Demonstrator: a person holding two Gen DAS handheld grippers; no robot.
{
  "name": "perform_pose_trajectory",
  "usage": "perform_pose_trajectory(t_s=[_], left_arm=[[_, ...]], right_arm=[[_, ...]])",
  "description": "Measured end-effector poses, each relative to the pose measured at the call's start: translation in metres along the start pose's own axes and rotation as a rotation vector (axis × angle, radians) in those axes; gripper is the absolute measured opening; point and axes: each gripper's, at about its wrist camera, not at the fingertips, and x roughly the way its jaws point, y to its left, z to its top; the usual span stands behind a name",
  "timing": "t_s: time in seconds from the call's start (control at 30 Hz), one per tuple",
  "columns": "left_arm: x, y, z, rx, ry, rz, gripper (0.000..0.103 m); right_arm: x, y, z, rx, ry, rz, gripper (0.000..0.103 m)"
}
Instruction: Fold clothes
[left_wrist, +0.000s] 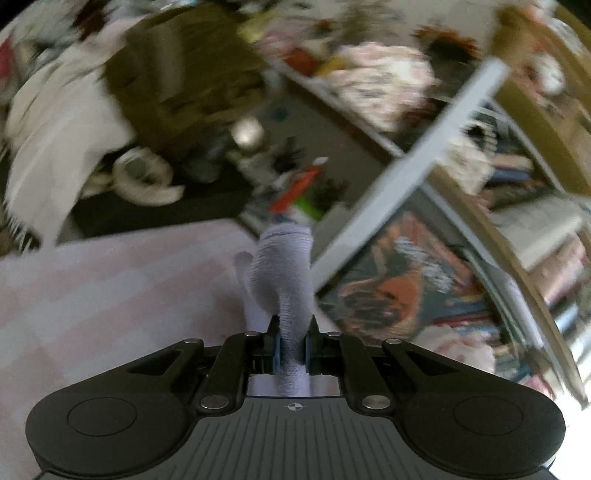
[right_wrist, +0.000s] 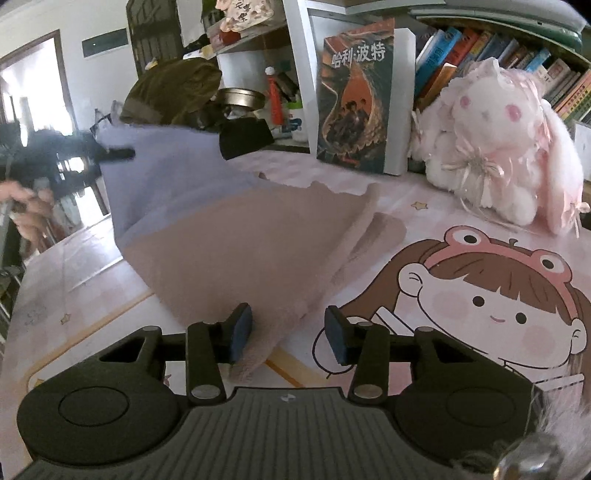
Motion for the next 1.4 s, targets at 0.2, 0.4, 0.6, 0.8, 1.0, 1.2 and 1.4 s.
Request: perform_pose_trajectory(t_s=[0.2, 0.4, 0.6, 0.8, 1.0, 1.2, 1.4], left_arm=[[-0.008, -0.09, -0.024, 0.257, 0.03, -0.122, 0.01], [0.015, -0.155, -0.112, 0.624, 0.255, -0.161, 0.015], [0.016, -0.154, -0.162, 0.851, 0.33, -0.126, 0.03], [-0.003, -0.155, -0.155, 0.863, 0.381, -0.249, 0.054], [-0.031, -0.131, -0.105, 0.708, 0.323, -0.36, 0.054], [-0.008, -0.096, -0.081, 0.657, 0.232, -0.178, 0.033], [0.006, -0.078, -0.103, 0.68, 0.249, -0.16, 0.029]], right_arm=[[0.0, 0.001, -0.001, -0.007, 0.0, -0.003, 0.042], [0.0, -0.002, 0.0, 0.004, 0.002, 0.003, 0.042], [-0.001, -0.007, -0.001, 0.04, 0.008, 0.026, 0.042], [-0.006, -0.026, -0.002, 0.159, -0.001, 0.08, 0.045], [-0.031, -0.036, 0.004, 0.245, -0.065, 0.145, 0.053], [-0.036, -0.044, 0.012, 0.449, -0.129, 0.272, 0.058], [-0.016, -0.039, 0.026, 0.559, -0.113, 0.271, 0.065]])
